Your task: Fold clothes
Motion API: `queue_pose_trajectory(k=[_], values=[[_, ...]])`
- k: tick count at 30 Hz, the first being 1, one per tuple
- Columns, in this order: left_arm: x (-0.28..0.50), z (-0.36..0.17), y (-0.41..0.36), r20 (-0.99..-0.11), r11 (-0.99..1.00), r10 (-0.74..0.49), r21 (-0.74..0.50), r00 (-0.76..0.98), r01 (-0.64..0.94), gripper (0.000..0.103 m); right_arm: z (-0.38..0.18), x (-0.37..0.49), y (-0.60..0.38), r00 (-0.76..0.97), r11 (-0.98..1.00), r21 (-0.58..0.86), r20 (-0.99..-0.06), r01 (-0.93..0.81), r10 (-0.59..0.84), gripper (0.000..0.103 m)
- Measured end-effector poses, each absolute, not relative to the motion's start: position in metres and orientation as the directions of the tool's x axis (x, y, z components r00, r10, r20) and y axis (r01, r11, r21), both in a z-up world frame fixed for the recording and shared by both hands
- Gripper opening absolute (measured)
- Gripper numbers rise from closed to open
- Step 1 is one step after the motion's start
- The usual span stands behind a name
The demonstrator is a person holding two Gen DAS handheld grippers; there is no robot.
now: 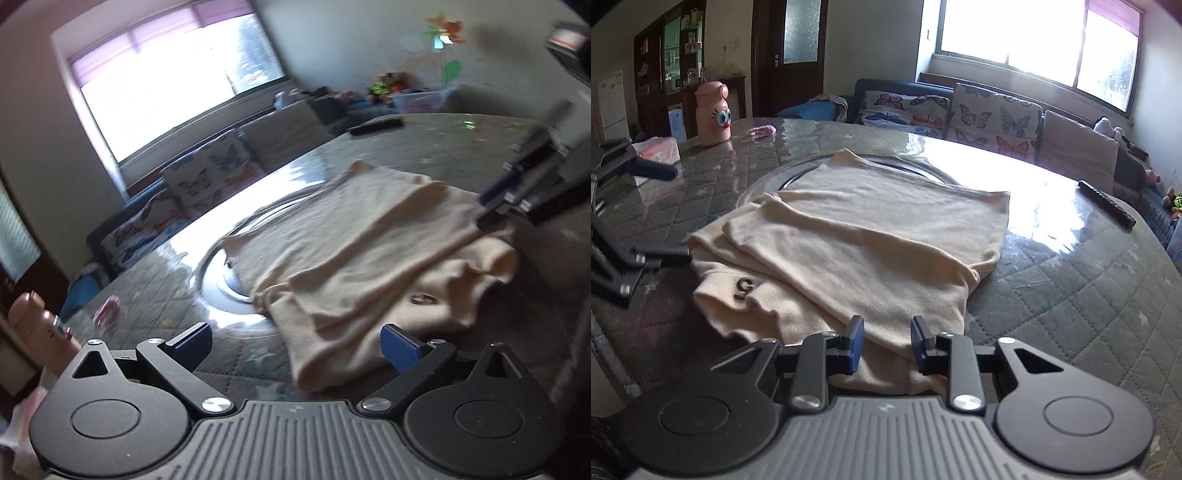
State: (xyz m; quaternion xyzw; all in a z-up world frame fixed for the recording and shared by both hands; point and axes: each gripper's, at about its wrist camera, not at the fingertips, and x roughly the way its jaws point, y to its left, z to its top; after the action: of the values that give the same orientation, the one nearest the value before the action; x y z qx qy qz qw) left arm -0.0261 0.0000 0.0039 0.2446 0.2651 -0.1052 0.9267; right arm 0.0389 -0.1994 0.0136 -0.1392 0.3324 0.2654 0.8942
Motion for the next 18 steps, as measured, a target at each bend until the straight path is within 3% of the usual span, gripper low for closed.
queue_pose_trajectory(k=[2,6,8,12,15,18], values=[[-0.034,-0.001,-0.008,-0.545,0.828,-0.103,0.416,0.832,0.376,0.089,0.016,0.035,-0.202,0.637,0.814,-0.084,-0.671,-0.575,0.380,0.039],[-0.037,-0.015,-0.027,-0.571,0.785,-0.149,0.429,0.807,0.448,0.062,0.015,0.023,-0.204,0.634,0.788,-0.136,-0.681,-0.600,0.366,0.049],[-0.037,-0.021,-0.034,-0.570,0.766,-0.175,0.433,0.803,0.475,0.056,0.013,0.017,-0.204,0.631,0.767,-0.167,-0.687,-0.619,0.360,0.053],[-0.027,-0.022,-0.040,-0.571,0.775,-0.195,0.409,0.798,0.482,0.024,0.009,0.005,-0.203,0.627,0.721,-0.227,-0.697,-0.654,0.349,0.061],[-0.020,-0.013,-0.039,-0.551,0.794,-0.203,0.392,0.810,0.465,0.011,0.006,-0.002,-0.201,0.626,0.682,-0.272,-0.700,-0.679,0.344,0.064],[-0.004,0.002,-0.032,-0.539,0.829,-0.211,0.343,0.815,0.442,0.010,0.006,-0.002,-0.195,0.641,0.656,-0.307,-0.681,-0.689,0.354,0.065]])
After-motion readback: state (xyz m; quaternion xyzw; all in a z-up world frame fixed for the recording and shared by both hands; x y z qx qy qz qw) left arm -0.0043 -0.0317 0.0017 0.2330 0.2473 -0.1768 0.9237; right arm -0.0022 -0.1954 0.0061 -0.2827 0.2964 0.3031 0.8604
